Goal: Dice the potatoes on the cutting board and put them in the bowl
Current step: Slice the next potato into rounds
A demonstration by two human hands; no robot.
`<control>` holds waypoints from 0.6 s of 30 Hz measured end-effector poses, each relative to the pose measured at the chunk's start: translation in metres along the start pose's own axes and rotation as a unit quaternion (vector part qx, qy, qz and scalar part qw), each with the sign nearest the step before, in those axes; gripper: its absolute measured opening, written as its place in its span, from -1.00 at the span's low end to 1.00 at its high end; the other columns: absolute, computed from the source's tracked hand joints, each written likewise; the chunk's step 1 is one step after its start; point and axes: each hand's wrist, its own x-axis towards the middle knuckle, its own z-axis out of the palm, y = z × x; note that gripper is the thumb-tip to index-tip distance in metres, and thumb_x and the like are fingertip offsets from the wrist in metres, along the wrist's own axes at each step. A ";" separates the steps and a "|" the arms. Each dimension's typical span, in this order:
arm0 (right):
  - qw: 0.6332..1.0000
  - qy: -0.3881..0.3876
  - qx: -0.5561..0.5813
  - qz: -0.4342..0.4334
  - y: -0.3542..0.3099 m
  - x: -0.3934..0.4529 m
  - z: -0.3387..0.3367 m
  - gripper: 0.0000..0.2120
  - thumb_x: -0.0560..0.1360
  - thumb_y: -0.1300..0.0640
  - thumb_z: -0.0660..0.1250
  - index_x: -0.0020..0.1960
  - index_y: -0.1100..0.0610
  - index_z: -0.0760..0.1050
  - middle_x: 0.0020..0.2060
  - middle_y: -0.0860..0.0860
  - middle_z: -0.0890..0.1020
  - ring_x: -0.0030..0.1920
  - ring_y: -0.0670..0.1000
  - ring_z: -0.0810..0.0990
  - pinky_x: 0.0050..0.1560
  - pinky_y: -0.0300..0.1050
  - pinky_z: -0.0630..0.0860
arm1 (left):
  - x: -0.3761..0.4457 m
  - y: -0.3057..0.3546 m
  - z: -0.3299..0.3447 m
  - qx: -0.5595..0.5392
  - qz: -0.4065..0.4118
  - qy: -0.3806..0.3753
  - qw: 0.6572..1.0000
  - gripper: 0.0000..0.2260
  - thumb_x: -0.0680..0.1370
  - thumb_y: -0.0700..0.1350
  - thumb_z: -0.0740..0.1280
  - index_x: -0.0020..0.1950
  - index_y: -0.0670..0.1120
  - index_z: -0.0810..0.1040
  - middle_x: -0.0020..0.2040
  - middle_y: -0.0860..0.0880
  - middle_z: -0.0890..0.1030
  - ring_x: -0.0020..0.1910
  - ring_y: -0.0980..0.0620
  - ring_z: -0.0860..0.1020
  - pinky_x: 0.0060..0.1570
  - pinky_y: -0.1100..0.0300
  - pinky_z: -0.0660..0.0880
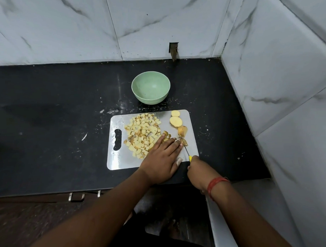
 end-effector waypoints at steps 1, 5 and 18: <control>1.000 0.004 -0.001 0.003 0.001 0.001 0.001 -0.84 0.63 0.20 0.13 0.17 0.25 0.28 -0.14 0.13 0.52 -0.15 0.10 0.50 -0.25 -0.16 0.33 | 0.000 0.000 0.000 0.001 -0.001 -0.001 1.000 -0.52 0.69 0.09 0.13 0.51 -0.14 0.45 0.47 -0.11 0.48 0.48 -0.12 0.37 0.57 -0.18 0.10; 1.000 -0.001 0.015 -0.004 0.005 -0.006 0.003 -0.73 0.63 0.20 0.09 0.29 0.28 0.27 0.02 0.18 0.56 0.01 0.17 0.57 -0.14 -0.16 0.39 | 0.000 0.001 0.000 0.011 -0.003 -0.007 1.000 -0.52 0.69 0.10 0.12 0.51 -0.14 0.45 0.46 -0.11 0.49 0.48 -0.13 0.38 0.56 -0.19 0.10; 0.994 0.060 0.081 -0.028 0.016 -0.037 0.010 -0.90 0.66 0.13 0.09 0.10 0.16 0.28 -0.15 0.09 0.53 -0.20 0.04 0.51 -0.22 -0.12 0.36 | -0.005 0.001 0.000 0.011 -0.002 0.017 1.000 -0.51 0.71 0.09 0.06 0.49 -0.17 0.46 0.44 -0.15 0.50 0.46 -0.14 0.40 0.56 -0.17 0.14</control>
